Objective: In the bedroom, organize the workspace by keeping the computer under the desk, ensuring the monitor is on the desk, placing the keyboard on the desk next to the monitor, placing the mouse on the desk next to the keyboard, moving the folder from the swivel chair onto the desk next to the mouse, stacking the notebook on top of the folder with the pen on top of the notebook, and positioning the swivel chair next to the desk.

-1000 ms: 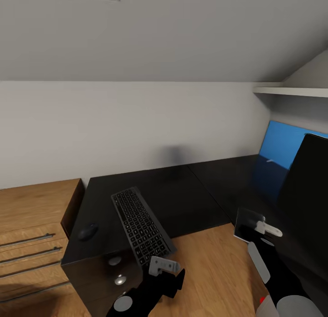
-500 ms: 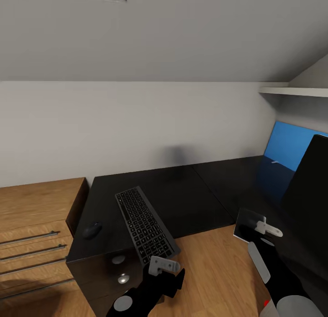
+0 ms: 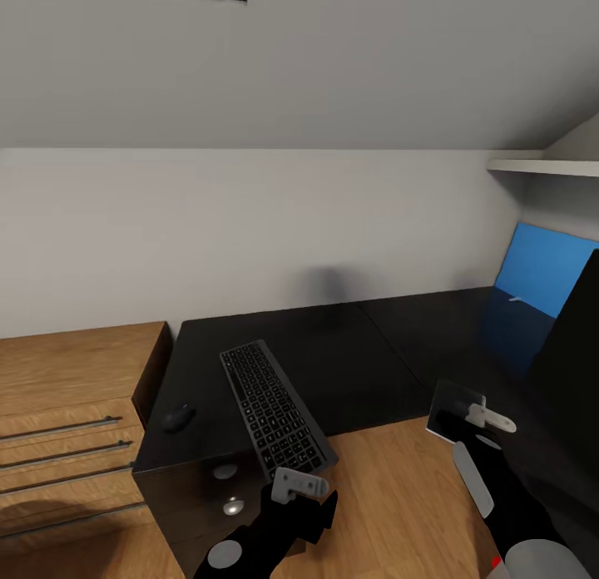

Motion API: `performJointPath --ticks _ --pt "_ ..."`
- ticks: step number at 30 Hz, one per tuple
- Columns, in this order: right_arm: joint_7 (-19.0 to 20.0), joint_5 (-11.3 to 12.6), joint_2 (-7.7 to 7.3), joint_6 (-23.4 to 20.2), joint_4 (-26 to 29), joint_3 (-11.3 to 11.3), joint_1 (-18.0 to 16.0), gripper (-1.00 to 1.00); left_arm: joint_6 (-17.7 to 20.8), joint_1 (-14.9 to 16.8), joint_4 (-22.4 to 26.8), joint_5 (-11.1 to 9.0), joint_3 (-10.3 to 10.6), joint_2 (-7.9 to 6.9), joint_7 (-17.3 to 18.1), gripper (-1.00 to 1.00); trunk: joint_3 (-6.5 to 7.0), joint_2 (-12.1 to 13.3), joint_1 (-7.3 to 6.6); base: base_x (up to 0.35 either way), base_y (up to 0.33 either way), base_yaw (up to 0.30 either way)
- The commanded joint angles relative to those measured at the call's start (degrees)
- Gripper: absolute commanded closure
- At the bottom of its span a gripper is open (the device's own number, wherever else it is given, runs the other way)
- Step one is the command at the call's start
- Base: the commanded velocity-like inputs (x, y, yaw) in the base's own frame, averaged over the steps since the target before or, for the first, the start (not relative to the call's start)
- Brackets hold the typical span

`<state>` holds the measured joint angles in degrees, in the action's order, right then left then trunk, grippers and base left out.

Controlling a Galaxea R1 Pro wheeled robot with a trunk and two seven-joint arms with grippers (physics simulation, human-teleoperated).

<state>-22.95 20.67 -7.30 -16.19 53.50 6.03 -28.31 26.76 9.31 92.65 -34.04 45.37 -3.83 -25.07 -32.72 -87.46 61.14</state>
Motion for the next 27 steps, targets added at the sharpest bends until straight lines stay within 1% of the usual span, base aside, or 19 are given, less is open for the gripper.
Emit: performJointPath --ticks 1,12,21,27 --pt "-0.16 1.50 0.01 -0.07 -2.17 -0.14 0.01 -1.00 0.04 0.09 0.08 -0.59 0.16 -0.04 -0.59 -1.00 -0.07 -0.03 0.00 0.000 0.000 0.022" --pt "-0.16 1.50 0.01 -0.07 -2.17 -0.12 0.01 -1.00 0.04 0.09 0.08 -0.59 0.16 -0.04 -0.59 -1.00 -0.07 -0.03 0.00 0.000 0.000 0.005" --pt "-0.16 1.48 0.01 0.25 -2.12 -0.06 0.01 -1.00 0.04 0.09 0.08 -0.66 0.08 -0.04 -0.59 -1.00 1.55 3.58 -1.97 0.000 0.000 0.000" --pt "-0.20 1.44 0.01 0.36 -1.03 0.02 0.01 -1.00 0.04 0.09 0.08 -0.60 0.22 -0.04 -0.59 -1.00 2.63 5.99 -3.29 0.000 0.000 0.000"
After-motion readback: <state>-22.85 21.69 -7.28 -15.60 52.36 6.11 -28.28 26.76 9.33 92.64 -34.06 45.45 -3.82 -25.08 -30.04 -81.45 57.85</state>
